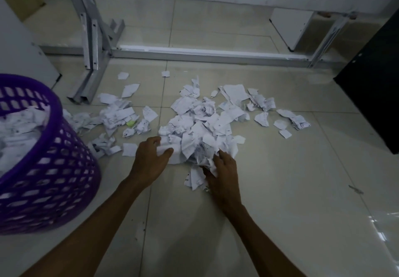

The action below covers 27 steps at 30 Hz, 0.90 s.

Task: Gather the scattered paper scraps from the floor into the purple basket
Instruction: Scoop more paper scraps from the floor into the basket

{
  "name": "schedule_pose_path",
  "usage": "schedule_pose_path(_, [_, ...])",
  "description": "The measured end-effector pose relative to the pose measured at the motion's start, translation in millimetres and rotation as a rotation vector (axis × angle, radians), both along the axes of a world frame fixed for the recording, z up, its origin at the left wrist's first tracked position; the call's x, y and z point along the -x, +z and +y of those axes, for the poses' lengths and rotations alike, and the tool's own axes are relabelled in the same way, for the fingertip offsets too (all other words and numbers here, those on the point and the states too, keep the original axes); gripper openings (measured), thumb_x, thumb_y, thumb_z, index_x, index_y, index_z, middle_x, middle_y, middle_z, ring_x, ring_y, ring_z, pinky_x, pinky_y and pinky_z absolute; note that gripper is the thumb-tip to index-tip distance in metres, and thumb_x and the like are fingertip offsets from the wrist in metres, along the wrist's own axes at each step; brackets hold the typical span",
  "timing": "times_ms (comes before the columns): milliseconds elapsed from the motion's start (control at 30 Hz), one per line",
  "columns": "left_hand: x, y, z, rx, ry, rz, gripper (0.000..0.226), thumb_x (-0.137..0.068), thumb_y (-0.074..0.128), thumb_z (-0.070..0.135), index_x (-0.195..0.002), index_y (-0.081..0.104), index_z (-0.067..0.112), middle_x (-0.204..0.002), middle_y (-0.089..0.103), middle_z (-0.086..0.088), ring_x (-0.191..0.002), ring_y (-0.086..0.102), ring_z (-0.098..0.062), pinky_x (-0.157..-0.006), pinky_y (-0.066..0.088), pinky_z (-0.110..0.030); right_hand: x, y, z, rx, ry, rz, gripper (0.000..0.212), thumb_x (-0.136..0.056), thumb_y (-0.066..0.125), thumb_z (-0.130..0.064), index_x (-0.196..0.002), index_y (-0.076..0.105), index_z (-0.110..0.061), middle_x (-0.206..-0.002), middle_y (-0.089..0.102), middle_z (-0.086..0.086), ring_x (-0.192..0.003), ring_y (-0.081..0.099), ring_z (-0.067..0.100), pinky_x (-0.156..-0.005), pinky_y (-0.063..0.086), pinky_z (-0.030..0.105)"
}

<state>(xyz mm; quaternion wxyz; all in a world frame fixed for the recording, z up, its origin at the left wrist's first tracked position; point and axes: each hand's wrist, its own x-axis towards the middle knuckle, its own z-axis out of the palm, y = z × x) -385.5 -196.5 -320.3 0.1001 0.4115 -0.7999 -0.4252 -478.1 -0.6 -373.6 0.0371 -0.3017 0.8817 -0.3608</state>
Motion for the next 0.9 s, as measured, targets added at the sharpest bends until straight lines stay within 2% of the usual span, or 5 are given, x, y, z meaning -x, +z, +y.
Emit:
schedule_pose_path(133, [-22.0,10.1,-10.8,0.028,-0.024,-0.003,0.059,-0.086,0.070,0.035,-0.137,0.049,0.016,-0.143,0.045,-0.011,-0.128,0.046,-0.025,-0.098,0.037,-0.030,-3.5,7.6,-2.6,0.186,-0.040,-0.057,0.041,-0.086,0.073,-0.011,-0.126,0.063,-0.005,-0.122,0.065,0.010,-0.117,0.059,0.027,-0.099,0.045,0.032])
schedule_pose_path(300, [-24.7,32.3,-9.9,0.130,-0.126,0.077,0.060,-0.085,0.072,0.034,-0.137,0.050,0.016,-0.147,0.043,-0.006,-0.134,0.038,-0.021,-0.101,0.025,-0.023,-7.1,33.1,-9.0,0.381,-0.218,-0.176,0.045,-0.085,0.069,-0.038,-0.129,0.062,-0.029,-0.125,0.055,-0.031,-0.116,0.047,-0.018,-0.093,0.036,0.001])
schedule_pose_path(433, [-14.5,56.2,-8.8,0.083,-0.181,0.144,0.055,-0.086,0.070,0.034,-0.135,0.051,0.016,-0.139,0.052,-0.004,-0.125,0.048,-0.019,-0.099,0.036,-0.026,-5.8,57.7,-10.9,0.431,-0.298,-0.169,0.044,-0.086,0.070,-0.046,-0.126,0.060,-0.030,-0.119,0.068,-0.007,-0.113,0.061,0.005,-0.098,0.050,0.026])
schedule_pose_path(500, [-10.3,71.5,-7.4,0.023,-0.196,0.156,0.054,-0.086,0.070,0.035,-0.134,0.051,0.019,-0.137,0.052,-0.004,-0.123,0.049,-0.020,-0.102,0.043,-0.035,-5.7,72.2,-9.5,0.459,-0.291,-0.166,0.043,-0.085,0.068,-0.047,-0.122,0.064,-0.025,-0.112,0.070,-0.007,-0.108,0.064,0.006,-0.096,0.052,0.033])
schedule_pose_path(900, [-57.8,196.2,-47.8,0.048,-0.236,0.278,0.053,-0.090,0.064,0.037,-0.138,0.047,0.024,-0.145,0.045,-0.001,-0.126,0.047,-0.017,-0.088,0.040,-0.027,-44.6,201.3,-64.2,0.632,-0.050,-0.040,0.024,-0.090,0.069,-0.039,-0.114,0.065,-0.035,-0.109,0.069,-0.023,-0.104,0.062,-0.006,-0.090,0.046,0.009])
